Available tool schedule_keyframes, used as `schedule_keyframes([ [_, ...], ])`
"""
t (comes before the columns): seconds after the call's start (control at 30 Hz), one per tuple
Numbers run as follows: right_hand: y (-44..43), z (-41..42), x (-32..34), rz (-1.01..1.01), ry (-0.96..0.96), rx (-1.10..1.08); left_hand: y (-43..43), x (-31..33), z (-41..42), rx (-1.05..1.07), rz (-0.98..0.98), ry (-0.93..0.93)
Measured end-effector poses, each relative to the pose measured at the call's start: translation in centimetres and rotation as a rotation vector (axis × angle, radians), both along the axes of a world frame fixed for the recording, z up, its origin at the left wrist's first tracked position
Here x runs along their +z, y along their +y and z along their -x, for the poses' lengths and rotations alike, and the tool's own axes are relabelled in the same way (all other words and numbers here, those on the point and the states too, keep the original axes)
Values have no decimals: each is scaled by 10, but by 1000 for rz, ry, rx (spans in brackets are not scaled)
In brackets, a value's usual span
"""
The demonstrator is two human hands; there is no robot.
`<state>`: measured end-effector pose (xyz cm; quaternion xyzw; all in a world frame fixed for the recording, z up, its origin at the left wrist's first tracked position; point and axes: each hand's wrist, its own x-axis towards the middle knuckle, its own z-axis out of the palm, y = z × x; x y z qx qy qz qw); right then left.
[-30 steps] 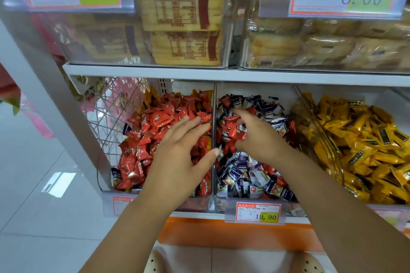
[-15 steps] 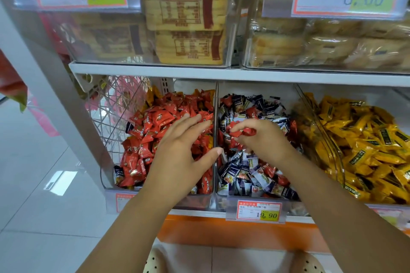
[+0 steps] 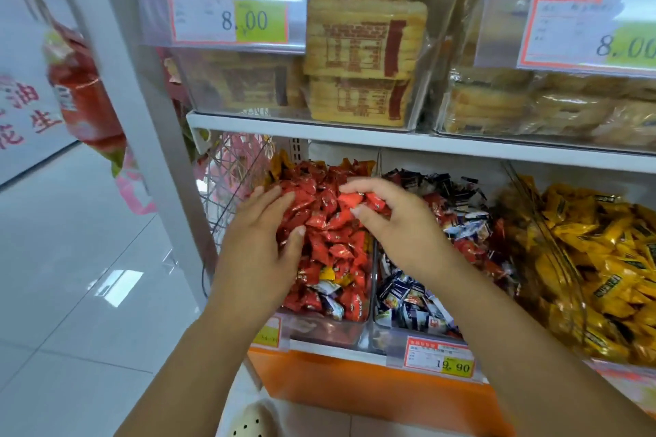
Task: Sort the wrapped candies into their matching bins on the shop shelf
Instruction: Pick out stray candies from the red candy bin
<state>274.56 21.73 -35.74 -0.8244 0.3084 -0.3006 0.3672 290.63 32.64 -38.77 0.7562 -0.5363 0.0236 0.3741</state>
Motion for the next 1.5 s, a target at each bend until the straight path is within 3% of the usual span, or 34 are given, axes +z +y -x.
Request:
schedule_keyframes([
  [0.07,1,-12,-3,56,93,84,4,-4,-7,-3,-13,26],
  [0.17,-2,-9,3,-56,51,126,4,-10,-8,-41,-58,33],
  [0.3,-30,20,-4,-124,-23,-256,-3,-17,2,-112,-114,-87],
  [0.37,-45,37,-11,-90,79,-346,-8,-21,10,-127,-169,-207],
  [0.53,-56,43,-36,-76,325,-291,-16,-36,20,-114,-303,-370],
  [0.67,-53,26,-54,156,556,-243,-16,-33,19,-104,-330,-361],
  [0.8,-57,25,-47,169,452,-302,-15,-22,28,-160,-209,-359],
  [1.0,-48,13,-4,202,70,-284,-22,-28,26,-186,-199,-358],
  [1.13,-49,-12,4,309,151,-132,-20,-33,20,-176,-224,-392],
  [1.33,-51,-28,14,110,226,65,-16,-27,10,-166,-208,-321],
  [1.4,-55,-16,17,28,215,5,-14,-18,10,-142,-109,-187],
  [1.5,-67,17,14,9,286,-268,-14,-6,8,-53,58,-64],
])
